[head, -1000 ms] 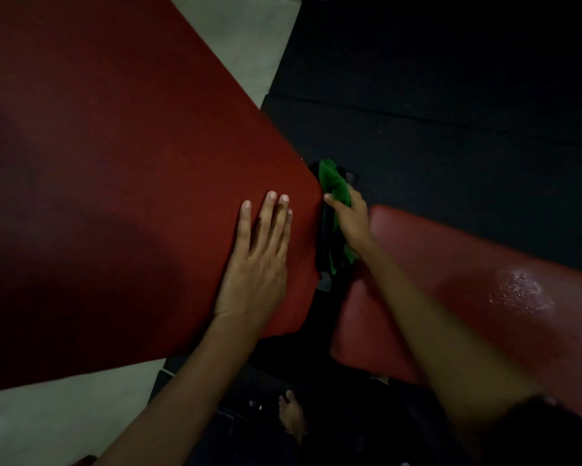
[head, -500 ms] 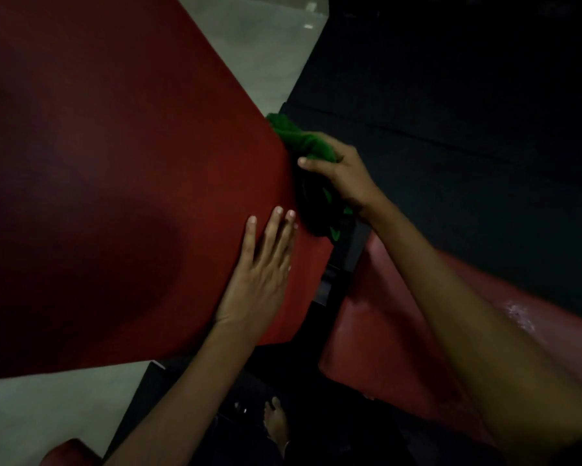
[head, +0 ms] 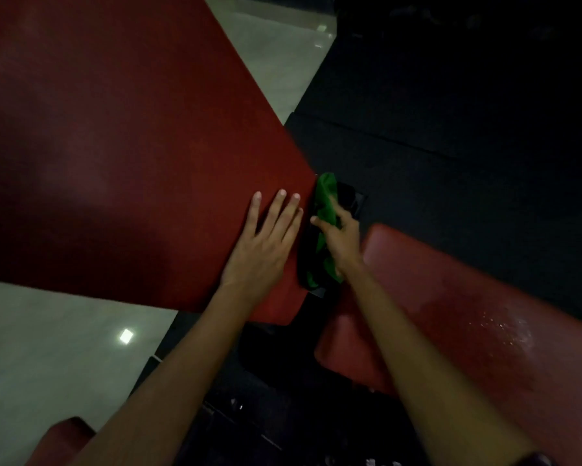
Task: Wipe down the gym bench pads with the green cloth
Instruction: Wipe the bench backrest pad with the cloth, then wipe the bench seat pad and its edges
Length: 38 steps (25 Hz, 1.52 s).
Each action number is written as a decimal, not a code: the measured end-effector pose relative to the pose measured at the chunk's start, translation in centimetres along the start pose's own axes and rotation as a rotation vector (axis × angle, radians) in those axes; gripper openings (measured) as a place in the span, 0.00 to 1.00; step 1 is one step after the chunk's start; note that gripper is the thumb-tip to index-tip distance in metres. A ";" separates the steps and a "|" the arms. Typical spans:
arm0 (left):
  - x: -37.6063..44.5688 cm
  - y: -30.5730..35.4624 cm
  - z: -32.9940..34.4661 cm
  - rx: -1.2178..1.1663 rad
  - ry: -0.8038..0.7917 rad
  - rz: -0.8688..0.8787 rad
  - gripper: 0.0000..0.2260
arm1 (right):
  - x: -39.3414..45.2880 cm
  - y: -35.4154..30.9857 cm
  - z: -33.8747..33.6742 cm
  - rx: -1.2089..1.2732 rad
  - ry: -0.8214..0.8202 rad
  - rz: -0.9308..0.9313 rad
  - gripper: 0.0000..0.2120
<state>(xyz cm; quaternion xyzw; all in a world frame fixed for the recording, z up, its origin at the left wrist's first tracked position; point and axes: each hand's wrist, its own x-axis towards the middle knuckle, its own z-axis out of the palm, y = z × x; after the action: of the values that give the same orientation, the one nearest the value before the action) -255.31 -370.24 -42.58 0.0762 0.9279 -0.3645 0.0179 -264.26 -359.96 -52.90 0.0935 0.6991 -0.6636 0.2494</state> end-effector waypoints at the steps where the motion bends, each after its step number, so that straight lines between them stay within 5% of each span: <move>1: 0.0 0.0 -0.1 -0.044 0.004 -0.006 0.26 | -1.9 0.5 0.4 0.010 -0.012 -0.012 0.27; 6: -0.9 -0.3 -1.7 -0.279 -0.118 -0.040 0.25 | -9.2 2.4 -1.8 0.110 -0.228 0.148 0.19; 10: -6.0 2.7 -3.3 -0.561 -0.232 -0.149 0.28 | -14.6 5.5 -5.5 -0.046 -0.143 0.174 0.13; 16: -17.1 12.6 -4.7 -0.646 -0.478 -0.117 0.31 | -22.5 9.1 -14.5 -0.201 -0.162 0.145 0.06; 22: -19.0 24.4 -8.7 -0.796 -0.575 -0.037 0.32 | -25.1 11.7 -27.2 -0.720 -0.126 0.080 0.21; 29: -12.9 38.1 -10.5 -0.952 -0.450 -0.030 0.33 | -21.2 21.8 -39.7 -1.451 -0.062 0.124 0.27; 31: -10.7 41.5 -10.2 -1.004 -0.346 -0.045 0.32 | -21.8 25.7 -40.8 -1.629 0.021 -0.015 0.30; 35: -6.8 46.5 -6.9 -1.017 -0.155 -0.031 0.32 | -20.4 30.4 -41.8 -1.588 0.299 -0.415 0.26; 38: -6.0 48.8 -4.4 -1.003 0.020 -0.095 0.31 | -19.9 31.4 -42.0 -1.518 0.404 -0.544 0.28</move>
<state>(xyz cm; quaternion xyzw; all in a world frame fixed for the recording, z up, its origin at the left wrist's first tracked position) -241.77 -332.73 -71.67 0.0192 0.9914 0.1268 0.0267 -242.17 -311.83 -71.36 -0.1553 0.9862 -0.0191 -0.0547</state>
